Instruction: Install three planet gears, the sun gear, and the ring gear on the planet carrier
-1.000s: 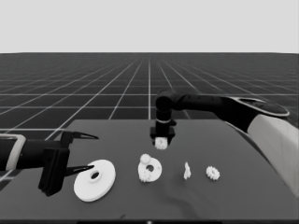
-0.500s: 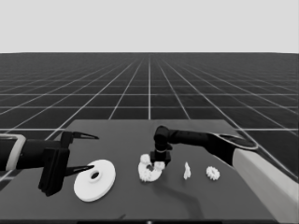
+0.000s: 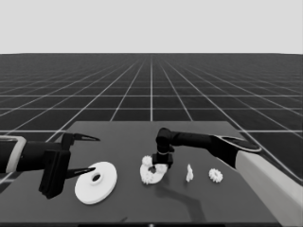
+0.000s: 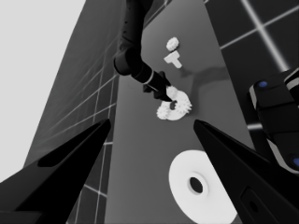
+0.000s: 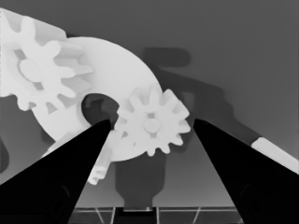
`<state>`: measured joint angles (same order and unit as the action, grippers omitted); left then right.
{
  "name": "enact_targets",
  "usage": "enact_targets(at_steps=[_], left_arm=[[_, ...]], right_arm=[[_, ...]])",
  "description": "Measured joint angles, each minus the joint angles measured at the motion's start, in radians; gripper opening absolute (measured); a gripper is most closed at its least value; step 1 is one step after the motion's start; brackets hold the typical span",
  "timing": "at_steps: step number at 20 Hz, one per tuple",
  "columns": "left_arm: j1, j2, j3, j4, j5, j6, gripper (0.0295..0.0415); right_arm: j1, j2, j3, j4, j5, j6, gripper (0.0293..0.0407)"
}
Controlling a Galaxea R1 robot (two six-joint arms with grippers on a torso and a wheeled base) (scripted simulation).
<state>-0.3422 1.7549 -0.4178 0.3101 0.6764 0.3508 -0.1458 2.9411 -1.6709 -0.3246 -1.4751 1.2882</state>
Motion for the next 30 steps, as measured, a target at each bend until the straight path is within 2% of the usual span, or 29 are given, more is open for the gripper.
enact_targets(at_steps=[1, 2, 3, 4, 6, 11, 12, 13, 14, 17, 21, 22, 23, 24, 26, 30], left_arm=[[0.0, 0.0, 0.0, 0.0, 0.0, 0.0, 0.0385], [0.0, 0.0, 0.0, 0.0, 0.0, 0.0, 0.0385], [0.0, 0.0, 0.0, 0.0, 0.0, 0.0, 0.0385], [0.0, 0.0, 0.0, 0.0, 0.0, 0.0, 0.0385], [0.0, 0.0, 0.0, 0.0, 0.0, 0.0, 0.0385], [0.0, 0.0, 0.0, 0.0, 0.0, 0.0, 0.0385], [0.0, 0.0, 0.0, 0.0, 0.0, 0.0, 0.0385], [0.0, 0.0, 0.0, 0.0, 0.0, 0.0, 0.0385], [0.0, 0.0, 0.0, 0.0, 0.0, 0.0, 0.0385], [0.0, 0.0, 0.0, 0.0, 0.0, 0.0, 0.0385], [0.0, 0.0, 0.0, 0.0, 0.0, 0.0, 0.0385], [0.0, 0.0, 0.0, 0.0, 0.0, 0.0, 0.0385], [0.0, 0.0, 0.0, 0.0, 0.0, 0.0, 0.0385], [0.0, 0.0, 0.0, 0.0, 0.0, 0.0, 0.0385], [0.0, 0.0, 0.0, 0.0, 0.0, 0.0, 0.0385], [0.0, 0.0, 0.0, 0.0, 0.0, 0.0, 0.0385]], right_arm=[[0.0, 0.0, 0.0, 0.0, 0.0, 0.0, 0.0385], [0.103, -0.04, 0.13, 0.123, -0.067, 0.076, 0.0385], [0.215, -0.048, 0.168, 0.215, -0.087, 0.101, 0.0385], [0.282, -0.047, 0.168, 0.272, -0.093, 0.102, 0.0385], [0.34, -0.041, 0.152, 0.325, -0.099, 0.092, 0.0385], [0.365, -0.038, 0.139, 0.35, -0.102, 0.084, 0.0385], [0.375, -0.269, 0.439, 0.36, -0.103, 0.052, 0.0385], [0.383, -0.523, 0.54, 0.367, -0.11, -0.049, 0.0385], [0.388, -0.657, 0.529, 0.369, -0.118, -0.166, 0.0385], [0.394, -0.766, 0.45, 0.367, -0.131, -0.332, 0.0385], [0.395, -0.78, 0.425, 0.366, -0.133, -0.371, 0.0385], [0.239, -0.788, 0.44, 0.218, -0.019, -0.37, 0.0385], [0.107, -0.772, 0.408, 0.128, 0.05, -0.377, 0.0385], [0.036, -0.75, 0.364, 0.081, 0.092, -0.388, 0.0385], [-0.022, -0.72, 0.307, 0.045, 0.133, -0.404, 0.0385], [-0.045, -0.705, 0.276, 0.03, 0.153, -0.412, 0.0385]])
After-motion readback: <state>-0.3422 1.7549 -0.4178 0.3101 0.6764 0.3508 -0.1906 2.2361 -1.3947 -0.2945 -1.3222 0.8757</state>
